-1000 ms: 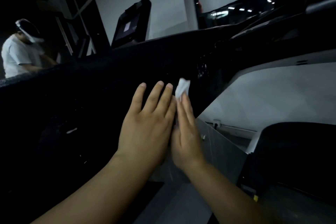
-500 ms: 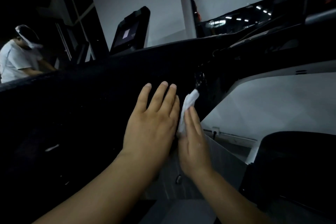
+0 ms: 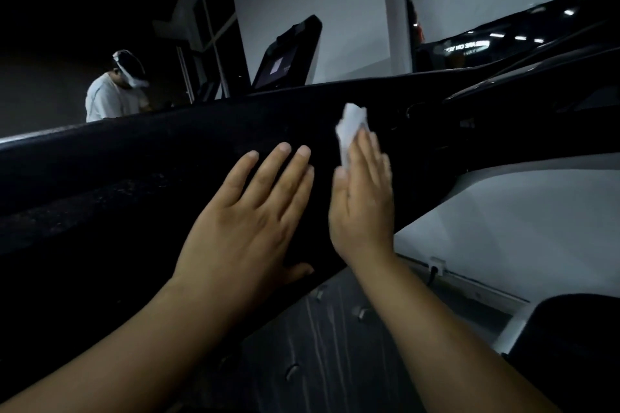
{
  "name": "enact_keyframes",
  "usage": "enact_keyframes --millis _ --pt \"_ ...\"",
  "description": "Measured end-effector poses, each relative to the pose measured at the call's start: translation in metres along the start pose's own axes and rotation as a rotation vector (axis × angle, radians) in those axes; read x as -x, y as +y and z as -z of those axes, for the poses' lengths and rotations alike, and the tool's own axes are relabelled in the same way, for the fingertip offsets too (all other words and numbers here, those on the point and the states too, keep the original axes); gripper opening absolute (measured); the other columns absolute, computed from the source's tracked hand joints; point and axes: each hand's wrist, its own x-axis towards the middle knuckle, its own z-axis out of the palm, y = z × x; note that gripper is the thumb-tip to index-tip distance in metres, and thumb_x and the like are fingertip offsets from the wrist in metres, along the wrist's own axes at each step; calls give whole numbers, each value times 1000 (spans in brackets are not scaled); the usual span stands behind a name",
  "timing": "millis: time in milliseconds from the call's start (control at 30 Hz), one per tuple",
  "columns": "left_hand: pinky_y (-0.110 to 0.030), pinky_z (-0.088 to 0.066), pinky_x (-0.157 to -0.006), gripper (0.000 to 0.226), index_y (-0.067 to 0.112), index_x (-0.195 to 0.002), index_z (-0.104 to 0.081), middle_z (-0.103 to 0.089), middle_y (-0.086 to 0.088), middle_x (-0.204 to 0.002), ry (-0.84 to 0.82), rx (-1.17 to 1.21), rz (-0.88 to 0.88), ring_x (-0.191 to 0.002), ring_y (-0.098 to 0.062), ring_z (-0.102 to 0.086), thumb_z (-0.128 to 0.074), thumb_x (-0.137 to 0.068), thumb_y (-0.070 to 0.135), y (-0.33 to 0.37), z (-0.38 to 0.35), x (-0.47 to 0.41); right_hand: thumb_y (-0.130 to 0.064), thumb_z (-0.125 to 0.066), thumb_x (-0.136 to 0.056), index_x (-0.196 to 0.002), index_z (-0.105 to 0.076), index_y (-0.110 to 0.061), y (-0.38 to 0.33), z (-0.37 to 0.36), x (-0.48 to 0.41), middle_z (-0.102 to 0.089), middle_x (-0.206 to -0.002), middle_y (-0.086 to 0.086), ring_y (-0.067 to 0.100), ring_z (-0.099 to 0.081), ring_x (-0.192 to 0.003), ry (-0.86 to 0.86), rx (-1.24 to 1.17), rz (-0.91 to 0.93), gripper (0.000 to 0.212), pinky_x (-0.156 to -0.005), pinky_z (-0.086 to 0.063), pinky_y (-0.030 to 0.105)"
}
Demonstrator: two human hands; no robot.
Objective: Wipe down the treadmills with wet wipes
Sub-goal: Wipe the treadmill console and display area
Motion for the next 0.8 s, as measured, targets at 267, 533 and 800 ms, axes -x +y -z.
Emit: enact_keyframes --millis 267,533,800 --pt "-51 -1 -126 122 3 -160 -5 7 -20 -168 -99 -79 76 -156 -35 6 -34 -79 88 15 3 -39 -37 -27 -106 -158 -17 -7 57 14 15 -17 -166 9 20 -13 -155 -123 77 170 61 -124 -14 49" --pt "-52 -14 -125 104 1 -158 -23 -9 -19 -167 -59 -32 59 -156 -32 -7 -37 -86 75 21 2 -64 -39 -26 -107 -158 -15 -3 96 17 32 -11 -167 15 26 -10 -155 -219 73 359 63 -124 -15 52" --pt "-54 -16 -124 90 3 -158 -25 -9 -18 -168 -75 -68 69 -156 -32 -8 -41 -92 61 23 3 -64 -36 -32 -107 -159 -7 -5 86 3 33 -8 -168 17 30 -8 -155 -131 -29 237 66 -123 -19 52"
